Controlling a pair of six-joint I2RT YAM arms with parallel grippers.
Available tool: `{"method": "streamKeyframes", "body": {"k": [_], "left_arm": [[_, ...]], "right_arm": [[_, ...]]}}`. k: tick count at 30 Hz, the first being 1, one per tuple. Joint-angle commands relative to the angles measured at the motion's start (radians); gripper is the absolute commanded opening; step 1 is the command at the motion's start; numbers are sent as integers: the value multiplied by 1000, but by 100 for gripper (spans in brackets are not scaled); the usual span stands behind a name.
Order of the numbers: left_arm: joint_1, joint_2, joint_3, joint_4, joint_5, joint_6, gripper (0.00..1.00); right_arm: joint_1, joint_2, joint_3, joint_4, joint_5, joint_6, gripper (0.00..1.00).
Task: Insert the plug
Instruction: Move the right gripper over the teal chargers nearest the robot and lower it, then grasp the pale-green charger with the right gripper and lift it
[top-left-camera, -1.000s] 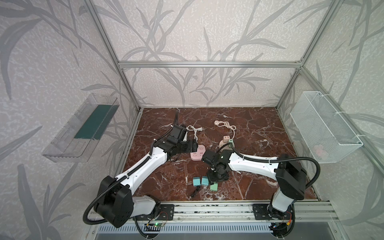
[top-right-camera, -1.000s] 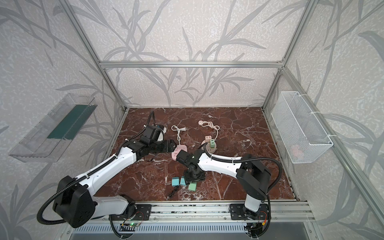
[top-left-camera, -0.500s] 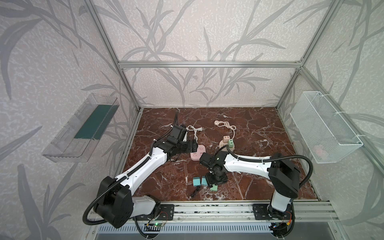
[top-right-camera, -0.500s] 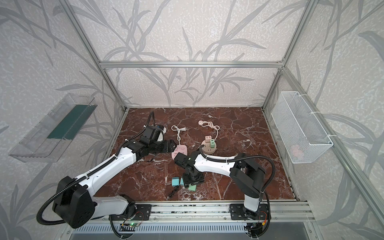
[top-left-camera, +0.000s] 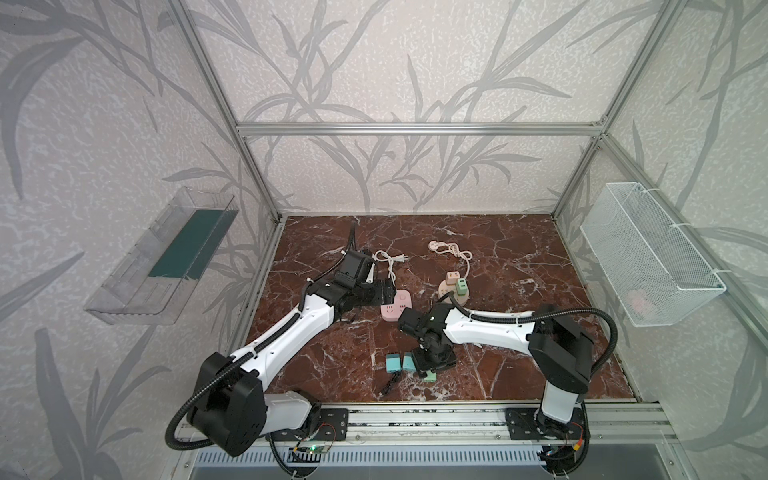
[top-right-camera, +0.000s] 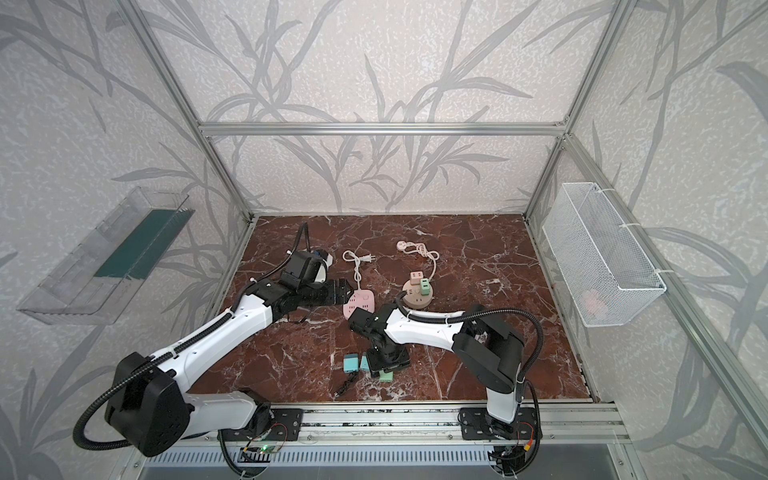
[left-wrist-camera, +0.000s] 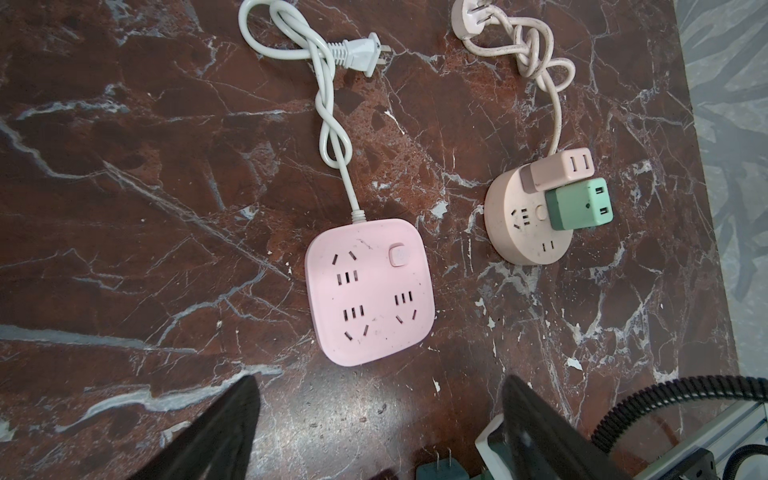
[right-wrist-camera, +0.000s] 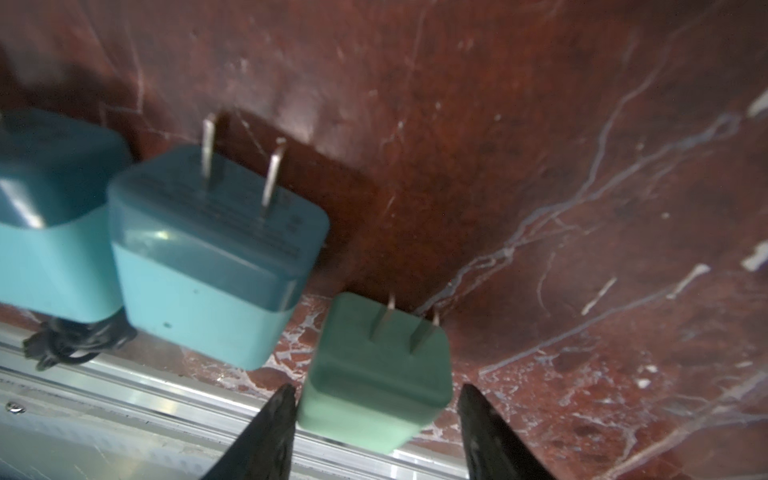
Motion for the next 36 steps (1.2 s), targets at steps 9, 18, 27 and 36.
{"method": "streamKeyframes", "body": {"k": [9,18,27,36], "left_arm": [[-3,-10,-4,6,0,-6,90],[-3,-12,-2,4,-4,-4,90],[-3,-11,3,-2,-8,-2,90],[-3,-13,7,-10,-15,0,89]], "right_arm": [[7,-5,9,-50,57,-21,60],[8,-37,-61,50,54,-44,48],[7,-57,-97,96,63,-46,42],[-26,-114,-81,63,130,-155,0]]}}
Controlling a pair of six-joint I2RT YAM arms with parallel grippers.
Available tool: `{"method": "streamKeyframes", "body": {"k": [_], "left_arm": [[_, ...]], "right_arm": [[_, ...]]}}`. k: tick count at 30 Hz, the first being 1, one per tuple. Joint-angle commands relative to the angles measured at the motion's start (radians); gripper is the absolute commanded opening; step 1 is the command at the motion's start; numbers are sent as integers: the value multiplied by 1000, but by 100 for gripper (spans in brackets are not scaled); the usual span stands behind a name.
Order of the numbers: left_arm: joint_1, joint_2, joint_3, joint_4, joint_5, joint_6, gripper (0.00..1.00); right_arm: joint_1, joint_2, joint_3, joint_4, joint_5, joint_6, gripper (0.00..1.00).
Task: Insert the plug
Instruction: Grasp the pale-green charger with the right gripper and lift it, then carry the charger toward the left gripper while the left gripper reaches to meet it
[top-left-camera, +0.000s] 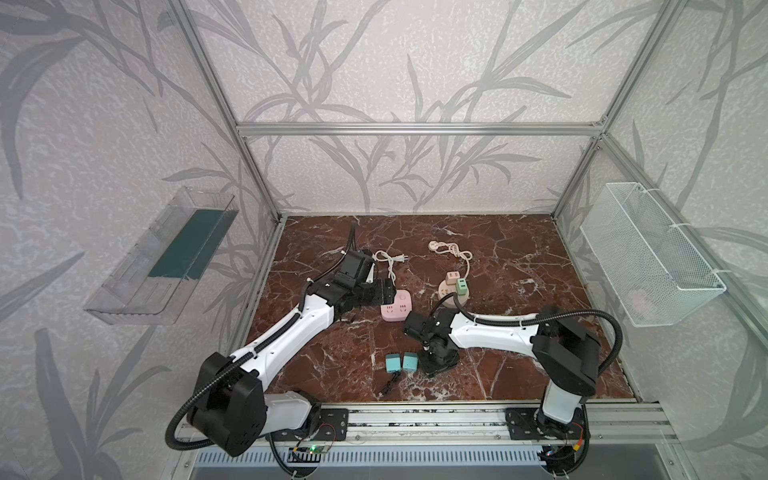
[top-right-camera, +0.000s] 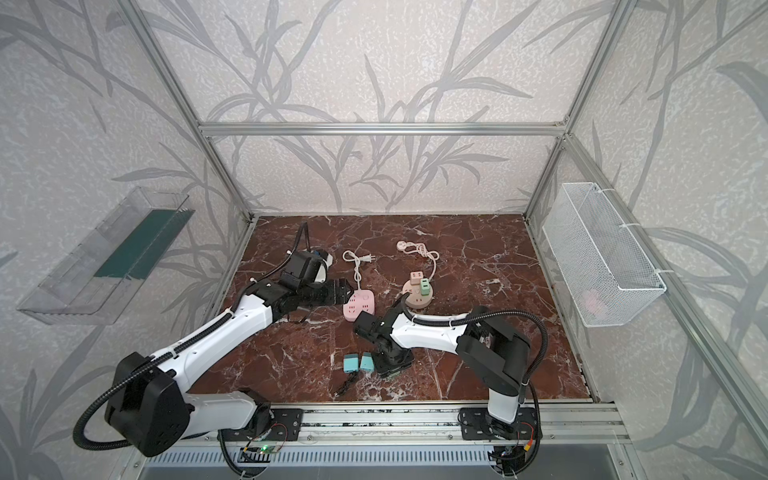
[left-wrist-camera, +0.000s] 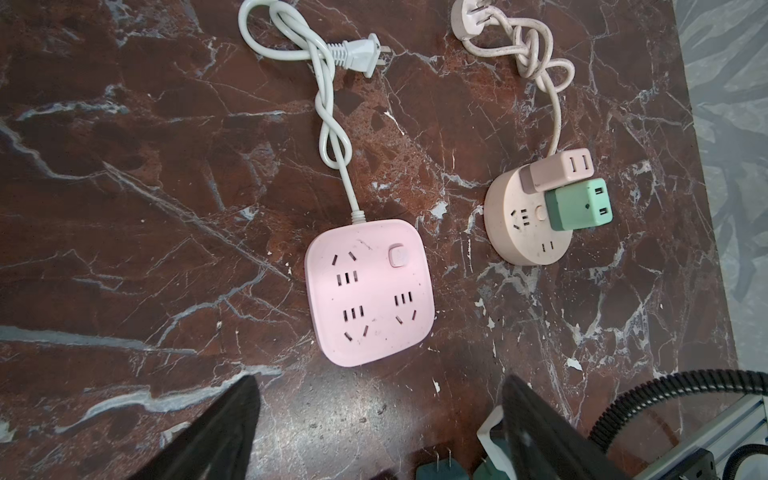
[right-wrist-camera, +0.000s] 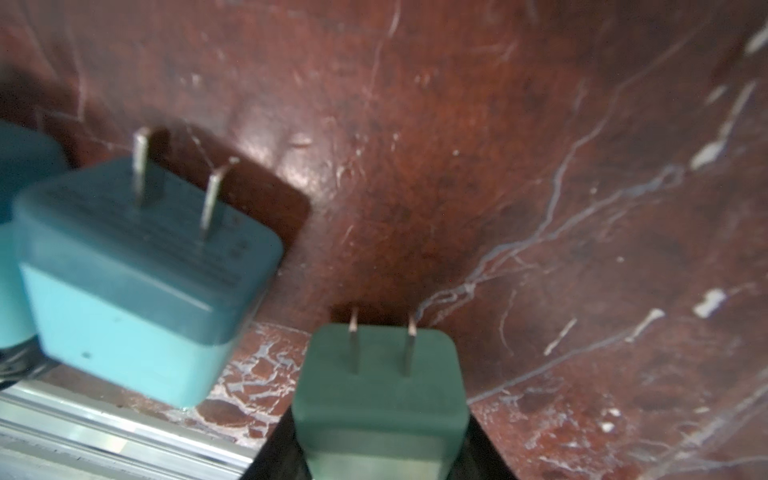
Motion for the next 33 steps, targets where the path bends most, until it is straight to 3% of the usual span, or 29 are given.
{"method": "streamKeyframes", "body": {"k": [1,7,14,24,33], "left_arm": [[-3,-14,9,-14,-18,0,89],[-3,-20,9,-11,0,4,87],[-2,-41,-17,101,209,-35,85],[-14,-55,-71,234,434,-136,81],[-50,-104,-154,349,516,-198,79]], "right_arm": [[-28,-78,15,-47,63,-96,0],[-159,-264,-1,-24,45,-321,0],[-223,-442,-70,157,20,-490,0],[-250,-403,-2,157,25,-575,0],[-276,-330,86,158,-112,-558,0]]}}
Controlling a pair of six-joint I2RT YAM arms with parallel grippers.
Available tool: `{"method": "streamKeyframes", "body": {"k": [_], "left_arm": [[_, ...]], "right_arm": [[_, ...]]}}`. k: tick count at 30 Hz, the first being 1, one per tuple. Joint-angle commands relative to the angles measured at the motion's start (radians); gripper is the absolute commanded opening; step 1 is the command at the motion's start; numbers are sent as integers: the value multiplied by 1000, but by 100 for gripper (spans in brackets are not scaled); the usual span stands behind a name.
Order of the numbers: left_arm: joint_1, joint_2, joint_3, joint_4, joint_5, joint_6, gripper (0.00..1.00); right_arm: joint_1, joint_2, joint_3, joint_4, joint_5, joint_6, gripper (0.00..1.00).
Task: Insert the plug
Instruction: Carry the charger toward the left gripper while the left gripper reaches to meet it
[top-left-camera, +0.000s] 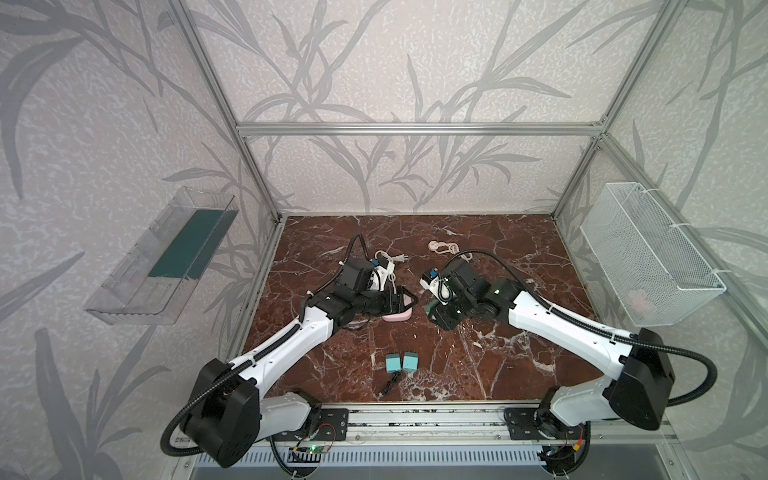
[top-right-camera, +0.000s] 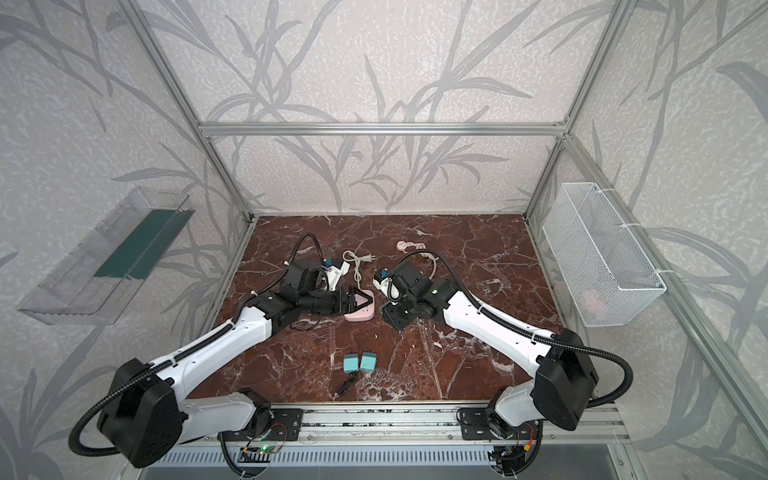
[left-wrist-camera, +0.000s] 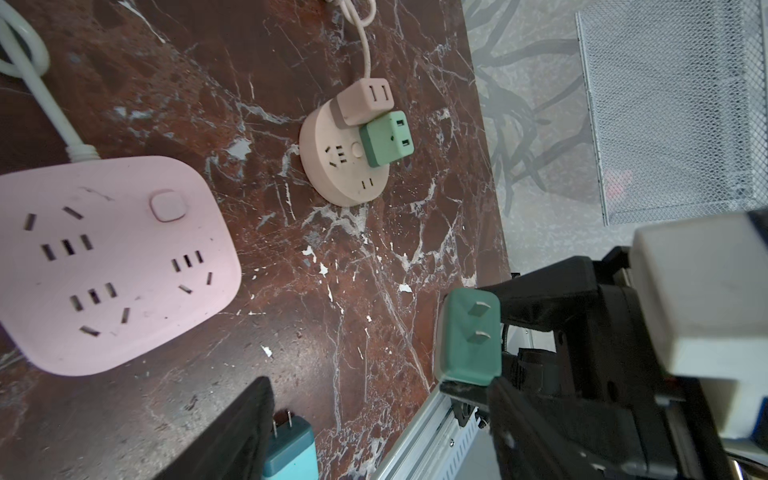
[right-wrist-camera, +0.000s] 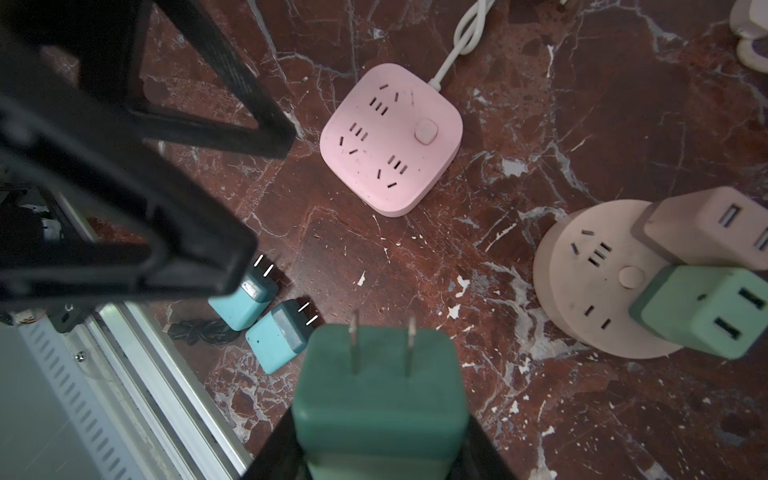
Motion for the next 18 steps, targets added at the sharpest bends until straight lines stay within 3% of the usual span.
{"method": "streamKeyframes", "body": {"k": [1,18], "left_arm": [[-12,-39,-9,73,50,-31,79],[-22,6,-17,114,66,-39,67]], "right_arm": [[-14,19,43,11,-78,-6,0],[-16,67,94,-13,-123,-11,0]]}}
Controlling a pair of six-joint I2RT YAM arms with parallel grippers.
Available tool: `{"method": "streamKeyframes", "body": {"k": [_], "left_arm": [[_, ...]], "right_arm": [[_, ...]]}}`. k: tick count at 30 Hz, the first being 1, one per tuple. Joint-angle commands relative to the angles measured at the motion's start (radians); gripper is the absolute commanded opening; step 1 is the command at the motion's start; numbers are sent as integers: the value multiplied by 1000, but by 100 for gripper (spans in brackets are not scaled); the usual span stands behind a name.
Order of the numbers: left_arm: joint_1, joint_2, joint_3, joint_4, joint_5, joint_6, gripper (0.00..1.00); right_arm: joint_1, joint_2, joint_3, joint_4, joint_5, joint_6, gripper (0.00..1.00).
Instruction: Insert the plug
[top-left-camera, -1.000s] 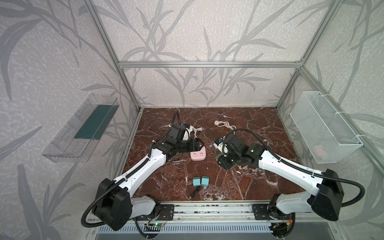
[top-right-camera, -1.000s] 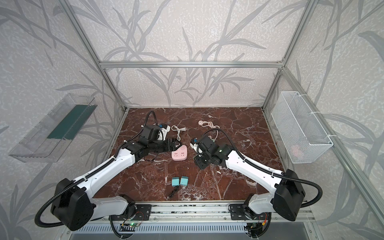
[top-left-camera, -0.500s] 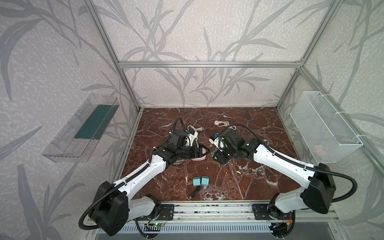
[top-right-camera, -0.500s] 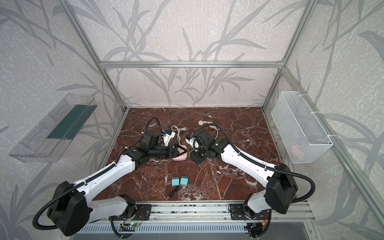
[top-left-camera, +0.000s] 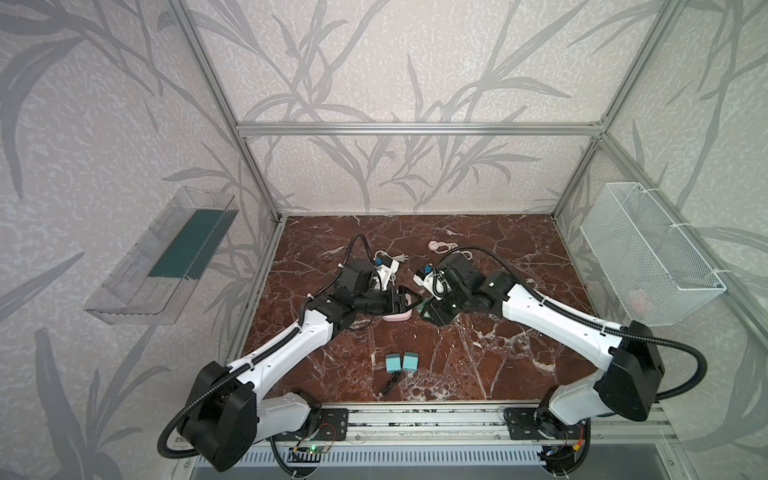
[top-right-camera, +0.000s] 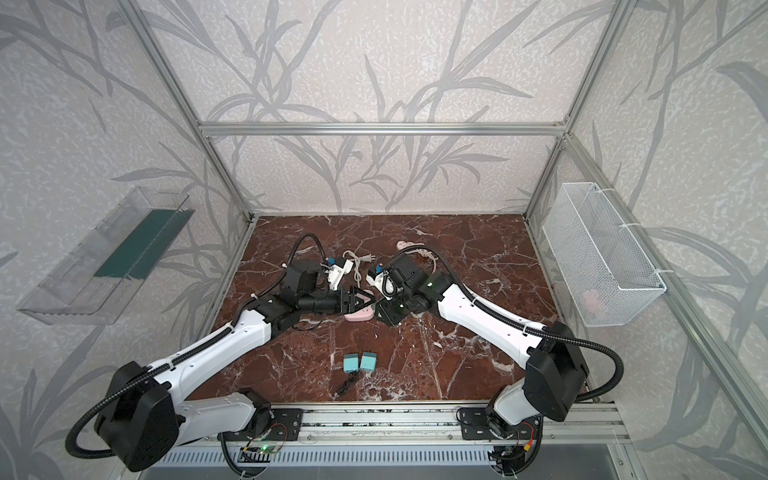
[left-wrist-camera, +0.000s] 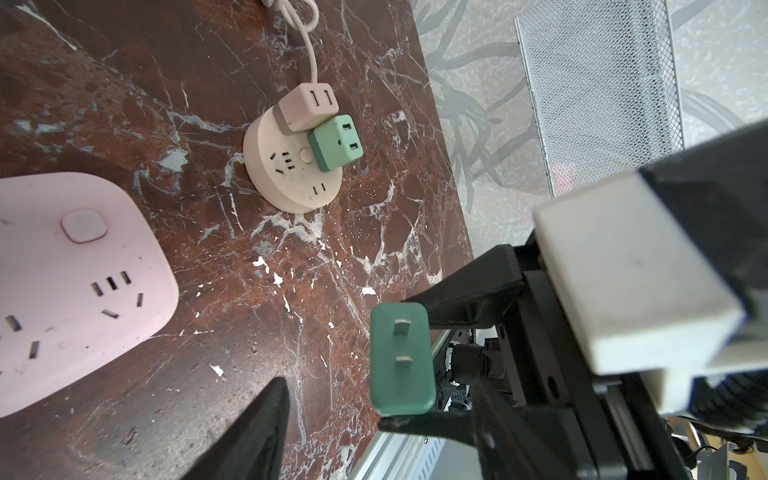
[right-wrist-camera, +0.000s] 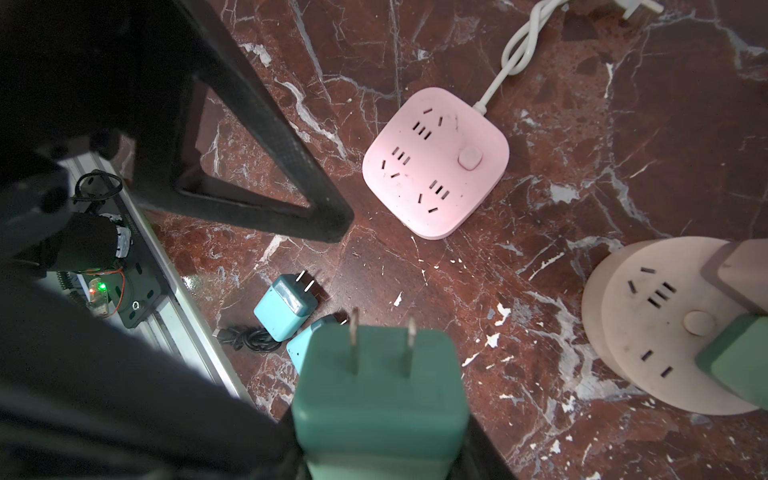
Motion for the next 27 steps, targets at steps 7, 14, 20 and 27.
{"method": "streamKeyframes", "body": {"k": [7,14,20,27], "left_arm": [[-6,21,-3,23,18,-5,63],[-9,33,0,22,15,-7,59],[-9,43,-1,20,12,-5,56],[-11,60,8,22,19,-5,54]], "right_arm": [[-3,27,49,-21,-8,-15,0],[-3,26,56,-12,-3,-13,0],[-3,32,66,-12,-16,-11,0],[2,45,85,-22,-6,-21,0]]}}
